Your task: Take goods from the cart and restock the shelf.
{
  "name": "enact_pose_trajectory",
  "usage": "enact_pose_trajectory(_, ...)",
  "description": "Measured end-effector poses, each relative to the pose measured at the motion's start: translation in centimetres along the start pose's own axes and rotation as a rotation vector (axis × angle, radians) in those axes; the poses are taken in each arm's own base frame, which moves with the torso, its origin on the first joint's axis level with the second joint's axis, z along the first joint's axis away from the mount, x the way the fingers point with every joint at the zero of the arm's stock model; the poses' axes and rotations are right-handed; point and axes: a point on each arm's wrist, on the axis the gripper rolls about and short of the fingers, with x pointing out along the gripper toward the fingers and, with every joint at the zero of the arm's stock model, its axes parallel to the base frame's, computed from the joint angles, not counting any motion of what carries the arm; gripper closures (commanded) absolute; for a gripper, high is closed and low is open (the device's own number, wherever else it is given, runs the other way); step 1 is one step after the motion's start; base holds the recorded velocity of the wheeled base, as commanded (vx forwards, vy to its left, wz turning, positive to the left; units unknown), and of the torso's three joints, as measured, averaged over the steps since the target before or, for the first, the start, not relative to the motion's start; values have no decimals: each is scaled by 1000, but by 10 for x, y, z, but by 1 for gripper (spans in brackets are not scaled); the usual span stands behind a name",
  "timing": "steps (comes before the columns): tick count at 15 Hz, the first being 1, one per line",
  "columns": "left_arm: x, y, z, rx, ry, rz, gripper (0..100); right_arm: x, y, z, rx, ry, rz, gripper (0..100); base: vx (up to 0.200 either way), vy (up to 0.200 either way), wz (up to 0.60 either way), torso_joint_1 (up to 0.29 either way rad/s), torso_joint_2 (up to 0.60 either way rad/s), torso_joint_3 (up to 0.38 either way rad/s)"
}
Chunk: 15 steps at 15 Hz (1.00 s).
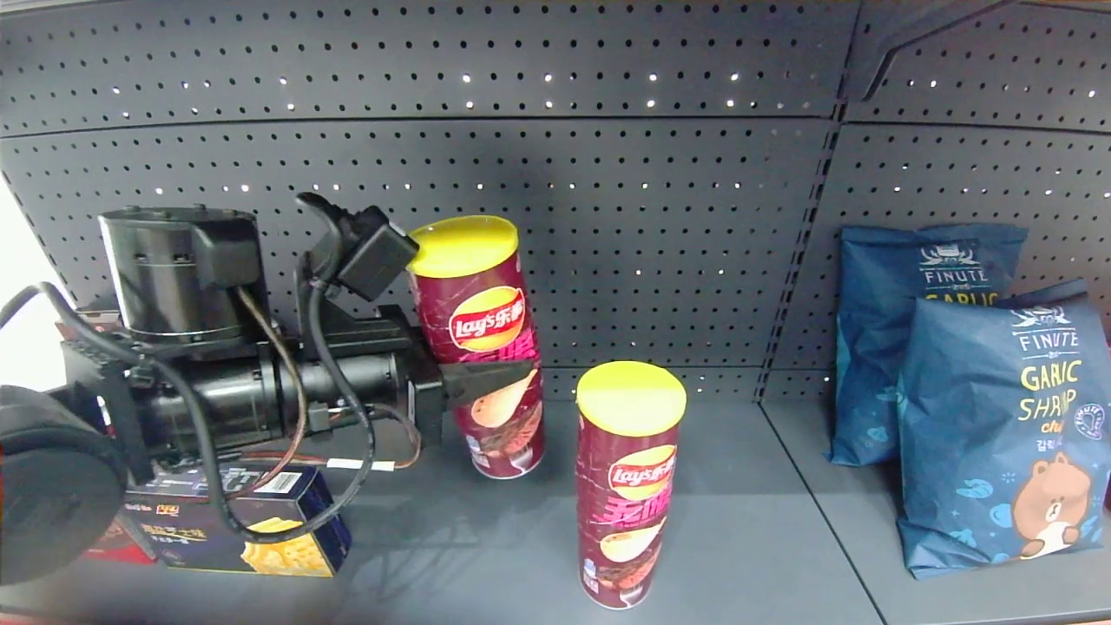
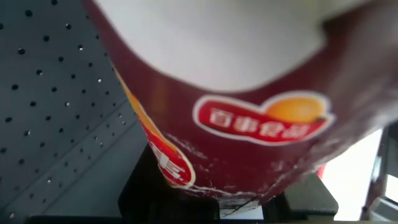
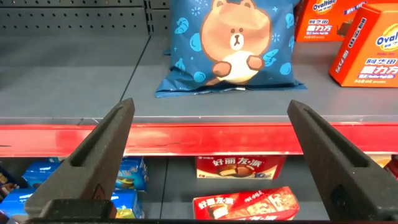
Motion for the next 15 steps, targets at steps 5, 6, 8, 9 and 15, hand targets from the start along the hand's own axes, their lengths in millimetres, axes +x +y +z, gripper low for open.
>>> enact_pose_trajectory(5,35,22,-14,-29,50,-4,100,0,0,0,0,0,0,0,0,0,0,0,0,0)
enact_pose_trajectory(6,42,26,-17,-26,57,-6,100,0,0,0,0,0,0,0,0,0,0,0,0,0)
enact_pose_trajectory(8,55,32,-19,-25,66,-11,100,0,0,0,0,0,0,0,0,0,0,0,0,0)
enact_pose_trajectory(9,63,36,-20,-30,77,-14,100,0,0,0,0,0,0,0,0,0,0,0,0,0)
enact_pose_trajectory(15,88,50,-26,-76,118,-133,100,0,0,0,0,0,0,0,0,0,0,0,0,0)
